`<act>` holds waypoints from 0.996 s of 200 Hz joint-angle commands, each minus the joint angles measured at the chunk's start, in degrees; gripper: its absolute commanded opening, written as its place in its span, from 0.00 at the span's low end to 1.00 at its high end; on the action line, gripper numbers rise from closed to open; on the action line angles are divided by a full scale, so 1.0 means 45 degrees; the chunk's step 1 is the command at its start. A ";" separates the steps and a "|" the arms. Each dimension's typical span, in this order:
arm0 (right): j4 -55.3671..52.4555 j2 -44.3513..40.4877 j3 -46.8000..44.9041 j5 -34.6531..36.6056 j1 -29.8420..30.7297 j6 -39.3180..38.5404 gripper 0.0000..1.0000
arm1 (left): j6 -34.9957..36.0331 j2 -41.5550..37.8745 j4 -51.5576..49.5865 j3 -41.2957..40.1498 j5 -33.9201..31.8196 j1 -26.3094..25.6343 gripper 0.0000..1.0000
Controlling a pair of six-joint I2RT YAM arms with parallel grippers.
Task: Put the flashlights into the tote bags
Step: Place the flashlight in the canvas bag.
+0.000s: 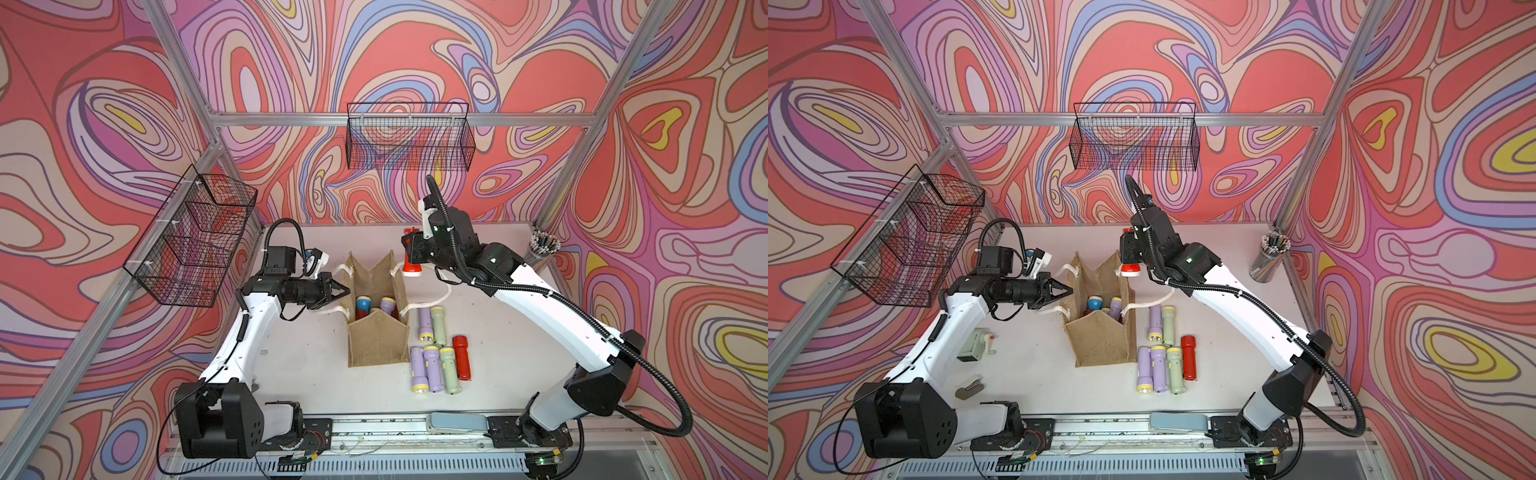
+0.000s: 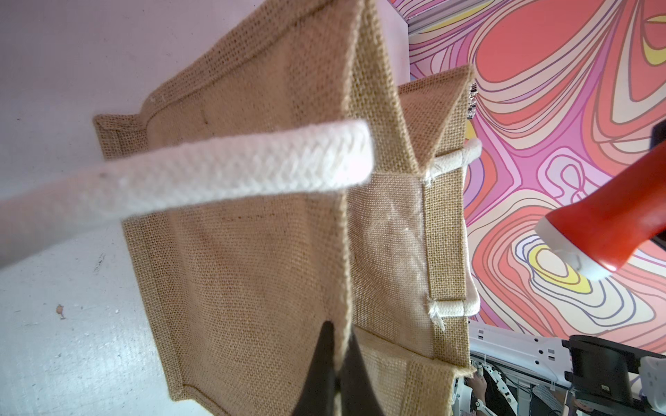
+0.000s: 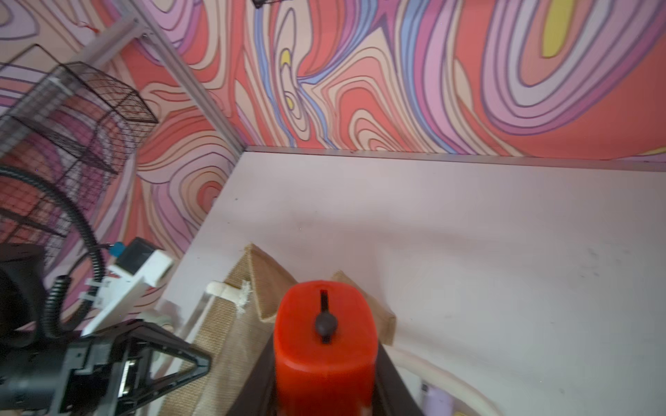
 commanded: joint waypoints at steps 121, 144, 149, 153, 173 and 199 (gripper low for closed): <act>0.2285 0.3795 -0.1375 -0.3654 0.1716 0.0761 0.13 | 0.0070 -0.0403 0.0154 0.0002 0.0237 0.0022 0.02; 0.1437 0.3862 -0.1577 -0.2727 0.1813 0.0853 0.13 | 0.0051 -0.0345 0.0168 0.0024 0.0237 0.0039 0.02; 0.1106 0.3910 -0.1543 -0.2496 0.1828 0.0918 0.13 | 0.0051 -0.0338 0.0164 0.0039 0.0249 0.0037 0.02; 0.0853 0.3924 -0.1517 -0.2253 0.1814 0.0953 0.13 | 0.0056 -0.0329 0.0156 0.0041 0.0264 0.0027 0.02; -0.0374 0.4184 -0.1310 -0.1107 0.1818 0.1122 0.13 | 0.0031 -0.0345 0.0173 0.0061 0.0269 0.0033 0.02; -0.1206 0.4551 -0.1177 -0.0492 0.1813 0.1323 0.13 | 0.0031 -0.0352 0.0180 0.0041 0.0259 0.0036 0.02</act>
